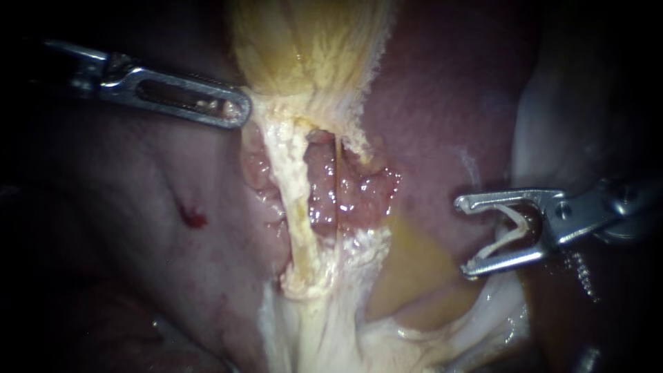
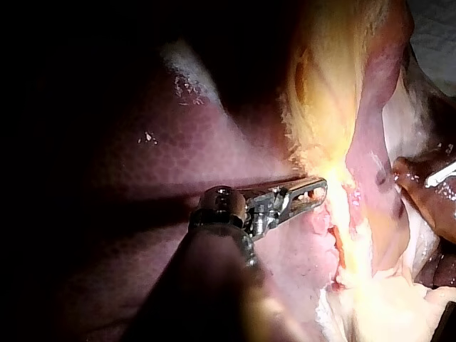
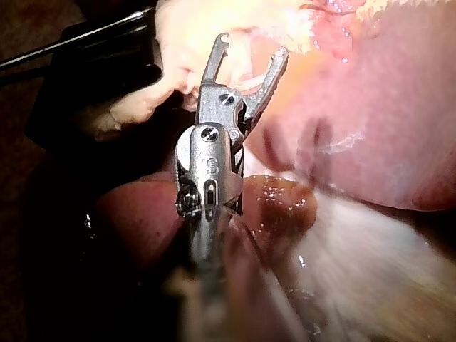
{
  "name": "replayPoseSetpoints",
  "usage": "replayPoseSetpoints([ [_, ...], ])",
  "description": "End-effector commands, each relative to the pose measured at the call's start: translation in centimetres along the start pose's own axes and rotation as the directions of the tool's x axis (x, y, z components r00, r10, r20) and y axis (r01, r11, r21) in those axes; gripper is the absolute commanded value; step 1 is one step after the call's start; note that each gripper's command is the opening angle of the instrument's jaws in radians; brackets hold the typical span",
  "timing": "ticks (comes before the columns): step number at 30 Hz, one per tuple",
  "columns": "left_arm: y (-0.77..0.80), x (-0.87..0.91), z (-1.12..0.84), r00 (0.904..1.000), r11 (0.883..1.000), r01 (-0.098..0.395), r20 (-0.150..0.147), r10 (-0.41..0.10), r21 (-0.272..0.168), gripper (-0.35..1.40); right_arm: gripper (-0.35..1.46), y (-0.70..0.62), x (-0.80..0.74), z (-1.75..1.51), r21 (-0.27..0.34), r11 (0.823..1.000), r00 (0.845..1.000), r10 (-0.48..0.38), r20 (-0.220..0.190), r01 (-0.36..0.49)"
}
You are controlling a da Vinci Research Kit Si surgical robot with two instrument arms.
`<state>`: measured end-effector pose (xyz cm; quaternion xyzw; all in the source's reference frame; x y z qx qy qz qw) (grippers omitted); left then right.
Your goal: Clipping first clip left tube
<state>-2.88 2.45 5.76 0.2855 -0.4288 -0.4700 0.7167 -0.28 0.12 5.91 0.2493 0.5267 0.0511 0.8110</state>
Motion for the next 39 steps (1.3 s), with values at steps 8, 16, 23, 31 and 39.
replayPoseSetpoints([
  [8,-0.06,0.03,0.01,1.0000,1.000,0.001,0.003,-0.001,-0.004,-0.33,0.49,0.08,0.15,0.29,-0.019,0.999,1.000,0.030,-0.001,-0.030],
  [16,-0.08,0.04,0.04,1.0000,1.000,0.001,0.005,-0.001,-0.007,-0.33,0.50,0.18,0.24,0.70,-0.021,0.996,0.996,0.088,-0.016,-0.088],
  [23,-0.08,0.04,0.04,1.0000,1.000,0.001,0.006,-0.001,-0.010,-0.33,0.50,0.24,0.25,1.13,0.004,0.987,0.987,0.158,-0.040,-0.158],
  [31,-0.09,0.04,0.05,1.0000,1.000,0.001,0.007,-0.001,-0.010,-0.33,0.50,0.34,0.19,1.50,0.034,0.979,0.978,0.202,-0.045,-0.201],
  [39,-0.11,0.04,0.05,1.0000,1.000,0.002,0.006,-0.002,-0.008,-0.33,0.50,0.53,0.03,1.73,0.039,0.975,0.975,0.218,-0.043,-0.217],
])
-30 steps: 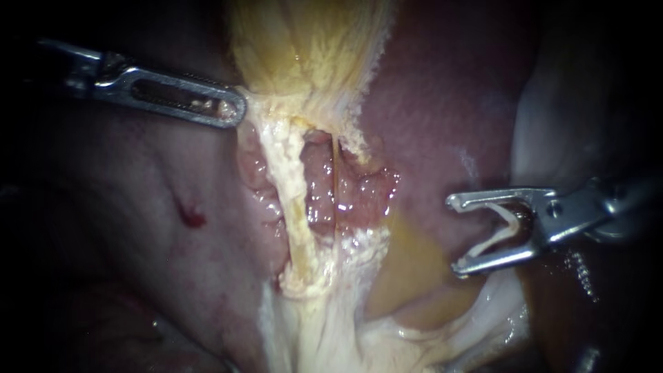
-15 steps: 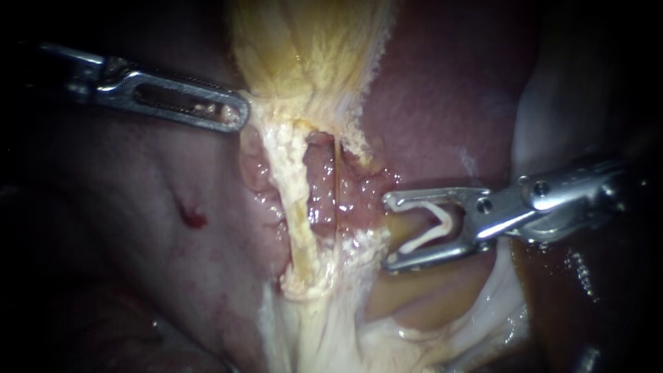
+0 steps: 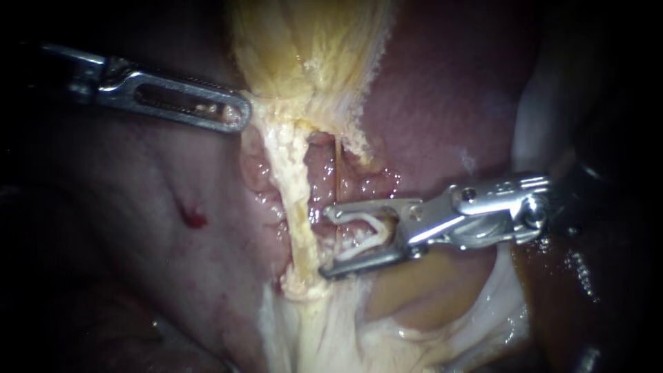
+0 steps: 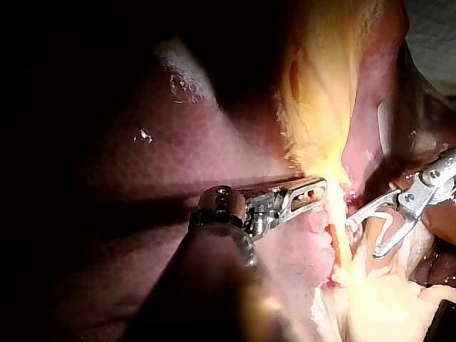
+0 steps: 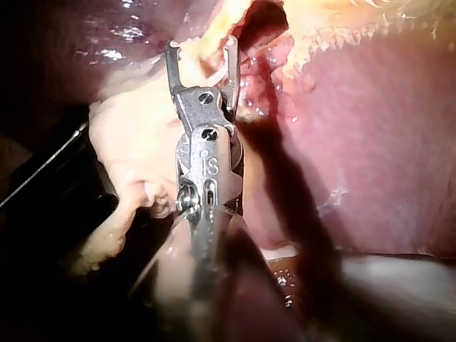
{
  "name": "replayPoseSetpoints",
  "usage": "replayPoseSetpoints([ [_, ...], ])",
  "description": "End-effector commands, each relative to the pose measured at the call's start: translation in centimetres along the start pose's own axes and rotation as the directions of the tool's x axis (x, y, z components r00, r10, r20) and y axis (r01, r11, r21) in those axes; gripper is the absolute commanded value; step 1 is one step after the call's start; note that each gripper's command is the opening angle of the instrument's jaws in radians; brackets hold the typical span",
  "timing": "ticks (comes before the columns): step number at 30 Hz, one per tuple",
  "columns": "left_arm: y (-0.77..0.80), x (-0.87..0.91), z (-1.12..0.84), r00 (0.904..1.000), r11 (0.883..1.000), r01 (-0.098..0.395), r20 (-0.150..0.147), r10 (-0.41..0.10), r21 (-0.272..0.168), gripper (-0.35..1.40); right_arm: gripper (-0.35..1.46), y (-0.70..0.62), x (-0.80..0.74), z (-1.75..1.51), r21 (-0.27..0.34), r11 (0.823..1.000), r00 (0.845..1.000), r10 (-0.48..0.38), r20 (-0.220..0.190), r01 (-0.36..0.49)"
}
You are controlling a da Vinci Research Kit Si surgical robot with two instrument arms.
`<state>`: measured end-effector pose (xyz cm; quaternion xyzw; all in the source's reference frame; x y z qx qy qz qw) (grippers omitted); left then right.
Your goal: Clipping first clip left tube
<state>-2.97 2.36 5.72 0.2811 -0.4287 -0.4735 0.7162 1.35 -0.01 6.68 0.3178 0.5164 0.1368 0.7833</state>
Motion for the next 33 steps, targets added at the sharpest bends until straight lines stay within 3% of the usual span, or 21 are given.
replayPoseSetpoints([
  [1,-0.01,0.00,-0.01,1.0000,1.000,0.000,-0.001,0.000,0.000,-0.33,0.50,0.02,-0.02,0.01,0.000,1.000,1.000,0.005,0.002,-0.005],
  [19,-0.02,0.00,-0.01,1.0000,1.000,-0.006,0.000,0.006,0.000,-0.33,0.50,0.18,-0.18,0.03,0.014,1.000,1.000,0.023,0.007,-0.023],
  [33,-0.04,0.00,0.00,1.0000,1.000,-0.005,-0.001,0.005,0.001,-0.33,0.50,0.16,-0.18,0.26,0.074,0.996,0.999,0.048,-0.009,-0.047],
])
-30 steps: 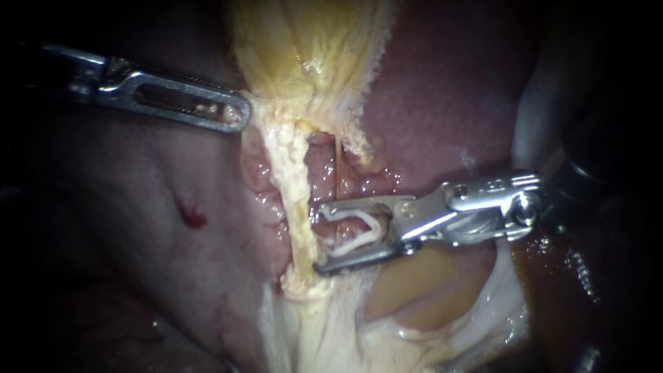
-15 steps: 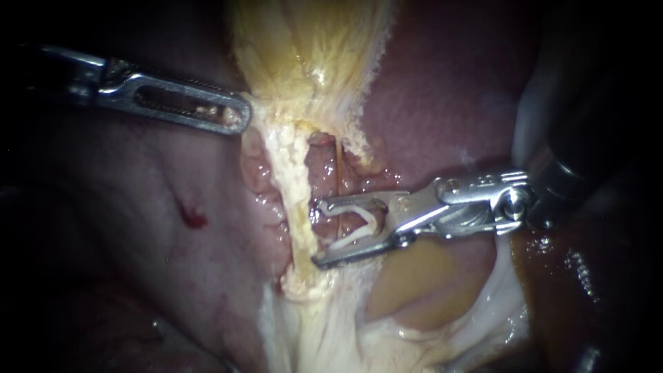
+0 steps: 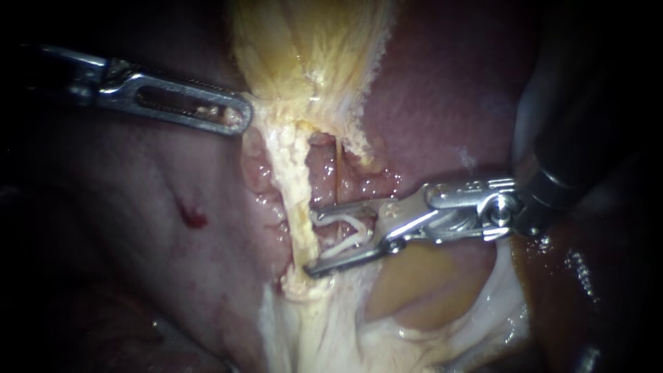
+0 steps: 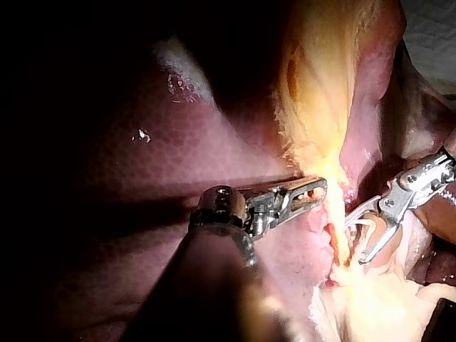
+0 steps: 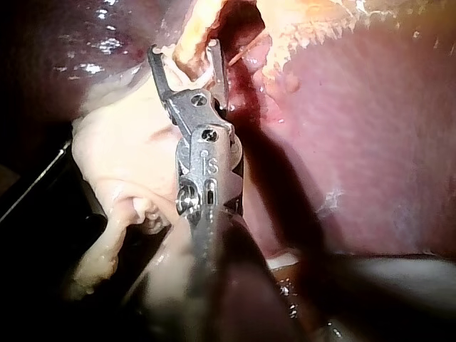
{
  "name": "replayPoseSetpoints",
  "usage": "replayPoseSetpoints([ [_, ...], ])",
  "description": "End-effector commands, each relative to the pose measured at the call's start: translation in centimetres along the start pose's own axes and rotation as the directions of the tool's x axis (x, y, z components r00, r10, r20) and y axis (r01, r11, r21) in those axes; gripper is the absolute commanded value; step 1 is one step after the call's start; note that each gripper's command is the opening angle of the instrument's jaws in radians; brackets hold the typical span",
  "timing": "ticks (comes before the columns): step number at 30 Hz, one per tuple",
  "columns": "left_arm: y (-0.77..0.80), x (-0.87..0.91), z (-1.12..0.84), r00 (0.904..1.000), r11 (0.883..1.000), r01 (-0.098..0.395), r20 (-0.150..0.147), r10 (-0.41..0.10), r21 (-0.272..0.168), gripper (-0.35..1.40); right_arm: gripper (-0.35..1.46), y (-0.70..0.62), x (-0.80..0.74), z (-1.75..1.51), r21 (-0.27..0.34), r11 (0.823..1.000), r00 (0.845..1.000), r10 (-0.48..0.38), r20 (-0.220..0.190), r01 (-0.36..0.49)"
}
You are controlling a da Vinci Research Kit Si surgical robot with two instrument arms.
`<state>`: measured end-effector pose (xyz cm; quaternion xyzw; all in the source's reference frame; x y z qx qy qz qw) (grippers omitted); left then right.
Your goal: Clipping first clip left tube
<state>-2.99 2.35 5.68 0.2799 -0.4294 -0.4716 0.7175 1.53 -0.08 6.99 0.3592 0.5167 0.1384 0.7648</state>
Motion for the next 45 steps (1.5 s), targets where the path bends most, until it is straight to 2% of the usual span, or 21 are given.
replayPoseSetpoints([
  [1,0.00,0.00,0.00,1.0000,1.000,0.001,-0.001,-0.001,0.001,-0.33,0.50,0.01,0.02,0.03,0.002,1.000,1.000,0.002,-0.006,-0.002],
  [9,-0.02,-0.01,0.03,1.0000,1.000,0.002,0.000,-0.002,0.000,-0.33,0.50,-0.06,0.13,0.20,0.078,0.997,0.997,0.027,-0.070,-0.022],
  [12,-0.02,-0.01,0.04,1.0000,1.000,0.002,-0.001,-0.002,0.002,-0.33,0.49,-0.06,0.18,0.30,0.099,0.995,0.996,0.027,-0.082,-0.019],
  [19,-0.03,-0.02,0.06,1.0000,1.000,0.002,0.000,-0.002,0.001,-0.33,0.49,-0.05,0.13,0.49,0.141,0.990,0.995,0.028,-0.100,-0.013],
  [23,-0.03,-0.02,0.07,1.0000,1.000,0.003,-0.002,-0.003,0.003,-0.33,0.50,-0.01,0.12,0.59,0.142,0.990,0.993,0.026,-0.113,-0.010],
  [28,-0.05,-0.02,0.07,1.0000,1.000,0.003,-0.002,-0.003,0.003,-0.33,0.50,0.02,0.16,0.66,0.157,0.988,0.989,0.028,-0.148,-0.005],
  [40,-0.04,-0.02,0.07,1.0000,1.000,0.002,-0.002,-0.002,0.003,-0.33,0.50,0.00,0.14,0.63,0.167,0.986,0.988,0.038,-0.146,-0.014],
  [45,-0.01,-0.02,0.06,1.0000,1.000,0.002,-0.003,-0.002,0.005,-0.33,0.50,-0.12,0.13,0.58,0.199,0.980,0.990,0.041,-0.135,-0.013],
])
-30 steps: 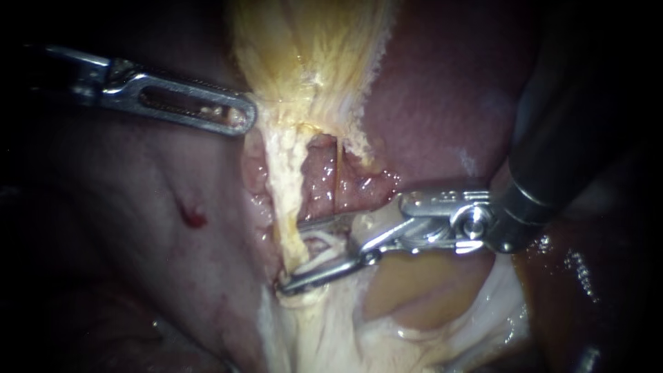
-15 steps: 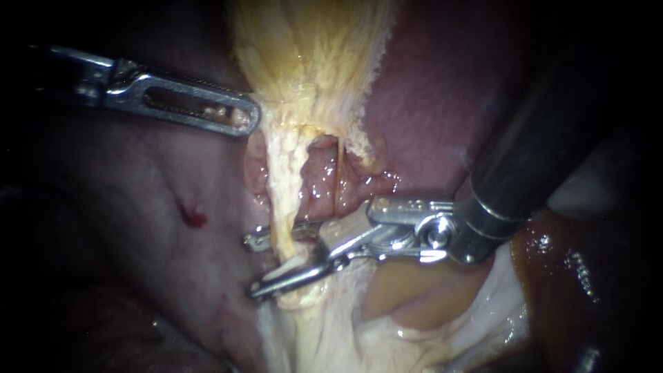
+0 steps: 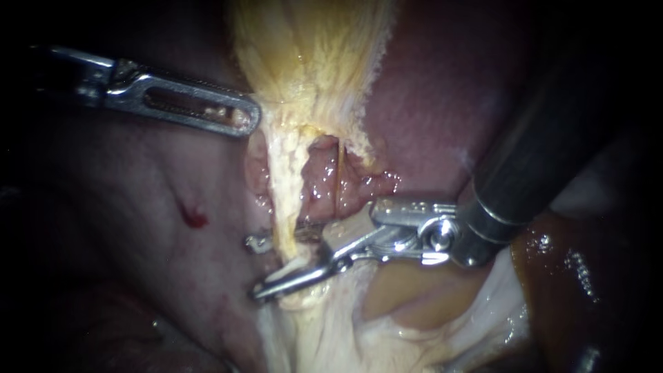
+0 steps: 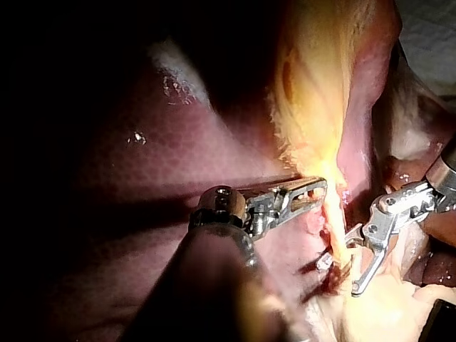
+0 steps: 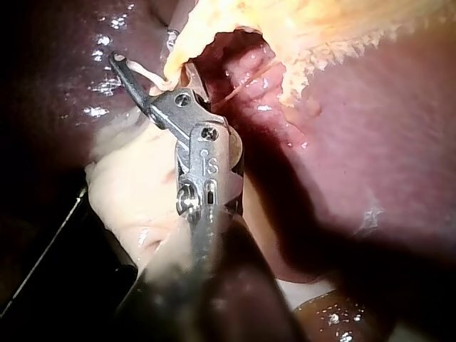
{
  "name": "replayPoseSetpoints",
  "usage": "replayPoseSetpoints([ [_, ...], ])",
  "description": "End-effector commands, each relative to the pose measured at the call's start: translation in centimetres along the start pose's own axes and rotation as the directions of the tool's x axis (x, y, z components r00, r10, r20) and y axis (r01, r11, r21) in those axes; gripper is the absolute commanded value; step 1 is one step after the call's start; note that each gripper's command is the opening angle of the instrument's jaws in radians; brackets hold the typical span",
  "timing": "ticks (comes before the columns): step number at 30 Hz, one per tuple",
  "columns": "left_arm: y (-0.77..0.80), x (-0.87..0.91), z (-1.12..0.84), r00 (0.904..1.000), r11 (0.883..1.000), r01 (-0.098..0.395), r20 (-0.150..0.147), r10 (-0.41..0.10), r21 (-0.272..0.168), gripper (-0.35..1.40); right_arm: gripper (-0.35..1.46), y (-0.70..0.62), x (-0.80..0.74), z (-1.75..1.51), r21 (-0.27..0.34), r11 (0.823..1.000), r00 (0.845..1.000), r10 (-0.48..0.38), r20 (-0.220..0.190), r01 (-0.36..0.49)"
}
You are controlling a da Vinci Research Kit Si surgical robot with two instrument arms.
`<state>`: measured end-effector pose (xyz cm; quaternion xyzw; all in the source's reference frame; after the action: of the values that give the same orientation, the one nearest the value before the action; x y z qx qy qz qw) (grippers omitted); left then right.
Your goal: Clipping first clip left tube
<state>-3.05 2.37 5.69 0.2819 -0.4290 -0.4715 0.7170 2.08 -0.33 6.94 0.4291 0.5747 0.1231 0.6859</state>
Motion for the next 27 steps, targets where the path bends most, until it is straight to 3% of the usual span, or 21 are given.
replayPoseSetpoints([
  [1,0.01,0.00,0.00,1.0000,1.000,-0.001,-0.001,0.001,0.002,-0.33,0.50,-0.04,0.01,0.00,0.011,1.000,1.000,-0.003,0.005,0.003],
  [5,0.01,0.01,-0.01,1.0000,1.000,-0.001,-0.001,0.001,0.002,-0.33,0.50,-0.20,0.04,0.06,0.030,1.000,1.000,-0.007,0.008,0.007],
  [11,0.06,0.00,-0.01,1.0000,1.000,-0.001,-0.002,0.001,0.003,-0.33,0.49,-0.32,0.07,0.10,0.042,0.999,1.000,-0.010,0.006,0.010],
  [27,0.07,0.00,-0.01,1.0000,1.000,-0.002,-0.002,0.002,0.004,-0.33,0.49,-0.41,0.09,0.12,0.048,0.999,1.000,-0.011,0.008,0.011],
])
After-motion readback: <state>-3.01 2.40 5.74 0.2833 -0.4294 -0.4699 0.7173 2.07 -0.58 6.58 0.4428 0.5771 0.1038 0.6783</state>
